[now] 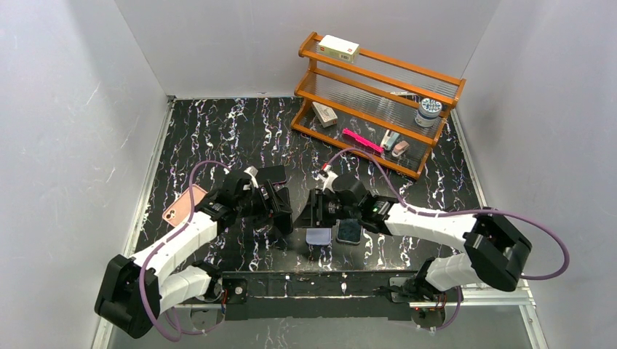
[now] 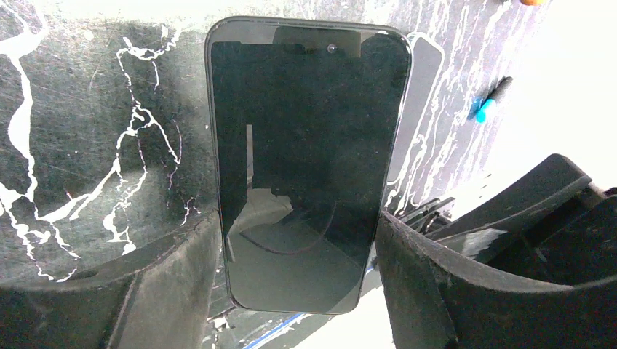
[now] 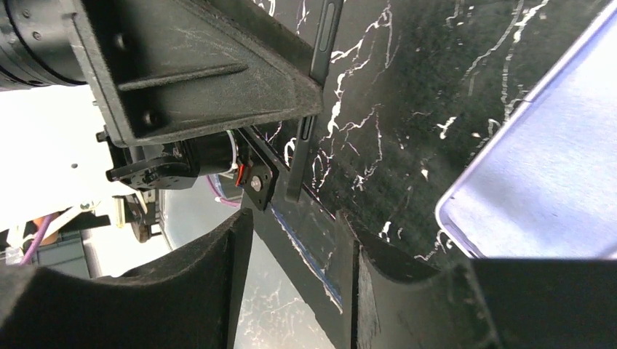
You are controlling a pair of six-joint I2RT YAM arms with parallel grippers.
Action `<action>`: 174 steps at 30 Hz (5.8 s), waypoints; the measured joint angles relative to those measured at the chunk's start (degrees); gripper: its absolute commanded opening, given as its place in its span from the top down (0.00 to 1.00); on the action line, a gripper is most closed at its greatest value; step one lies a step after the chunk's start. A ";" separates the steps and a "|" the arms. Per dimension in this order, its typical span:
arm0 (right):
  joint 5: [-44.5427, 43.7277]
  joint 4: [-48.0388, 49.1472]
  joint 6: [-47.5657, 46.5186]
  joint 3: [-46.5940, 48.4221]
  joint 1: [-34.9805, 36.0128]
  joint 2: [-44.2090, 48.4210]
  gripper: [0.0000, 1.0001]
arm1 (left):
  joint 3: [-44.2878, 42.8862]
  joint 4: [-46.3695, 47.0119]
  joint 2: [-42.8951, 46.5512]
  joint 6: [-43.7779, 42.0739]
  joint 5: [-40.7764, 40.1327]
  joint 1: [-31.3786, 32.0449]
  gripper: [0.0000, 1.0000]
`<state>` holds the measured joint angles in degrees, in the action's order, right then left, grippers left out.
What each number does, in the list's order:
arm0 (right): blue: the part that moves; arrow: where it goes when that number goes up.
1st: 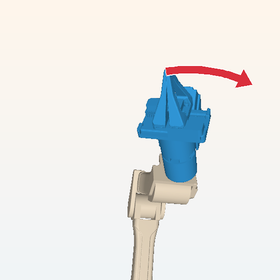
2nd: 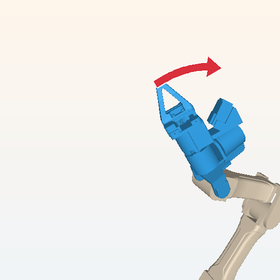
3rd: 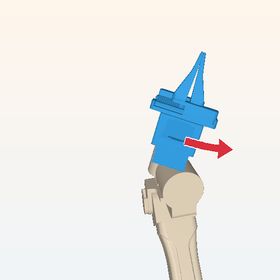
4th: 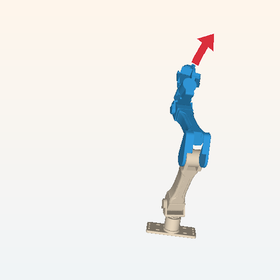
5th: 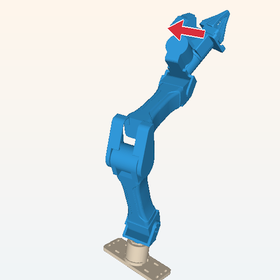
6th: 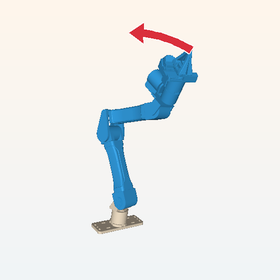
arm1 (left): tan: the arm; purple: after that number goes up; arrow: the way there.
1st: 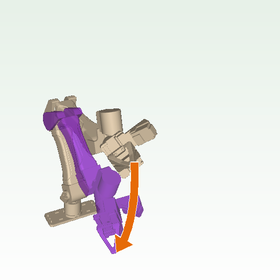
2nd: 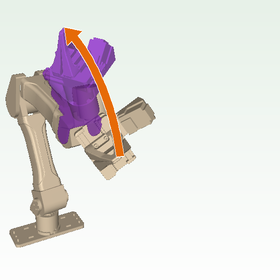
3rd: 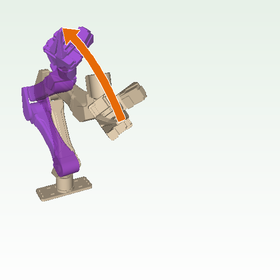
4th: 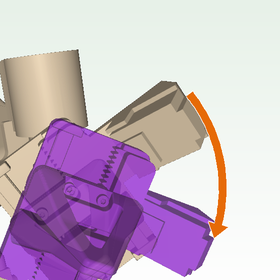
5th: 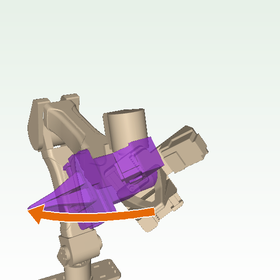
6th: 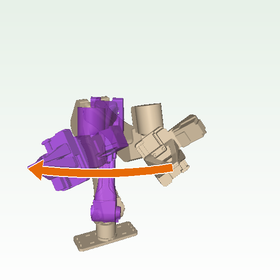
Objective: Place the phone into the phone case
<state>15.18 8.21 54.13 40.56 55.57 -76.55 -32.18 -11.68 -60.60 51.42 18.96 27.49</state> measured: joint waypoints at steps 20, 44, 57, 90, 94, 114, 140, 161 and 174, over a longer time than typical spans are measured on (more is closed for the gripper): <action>-6.47 -1.22 -0.87 7.93 3.41 -9.64 0.99 | 0.74 0.87 2.82 3.04 0.35 0.00 0.64; -19.28 -13.11 3.15 0.76 3.76 2.58 0.99 | -0.66 1.42 4.63 -2.05 3.61 0.00 0.08; -24.22 -19.10 8.57 -3.89 3.63 6.86 0.99 | -0.63 5.75 -3.93 -4.28 4.68 0.02 0.23; -7.28 2.47 10.27 -14.21 -6.34 2.54 0.99 | 5.29 33.70 -23.69 4.11 7.50 8.63 0.49; -5.38 5.68 9.90 -14.21 -6.62 -0.15 0.99 | 5.99 35.78 -23.91 4.07 7.23 9.57 0.50; 2.75 9.64 4.02 -11.08 -7.93 -7.23 0.99 | 12.11 35.67 -15.39 5.14 2.40 10.99 0.60; 1.31 -17.66 -6.12 0.13 -8.96 -1.07 0.43 | 1.42 15.15 -14.08 3.65 -4.11 6.38 0.56; -3.26 -2.89 -1.22 -4.59 -10.03 -3.87 0.15 | 0.59 24.28 -22.80 3.65 1.68 3.41 0.60; -4.24 5.03 3.28 -8.92 -10.03 -6.23 0.14 | 0.74 29.29 -27.21 4.13 4.13 3.37 0.68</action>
<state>10.94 13.23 57.41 31.64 45.54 -82.78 -31.44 17.61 -87.81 55.55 23.09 30.85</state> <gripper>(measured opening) 0.854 0.351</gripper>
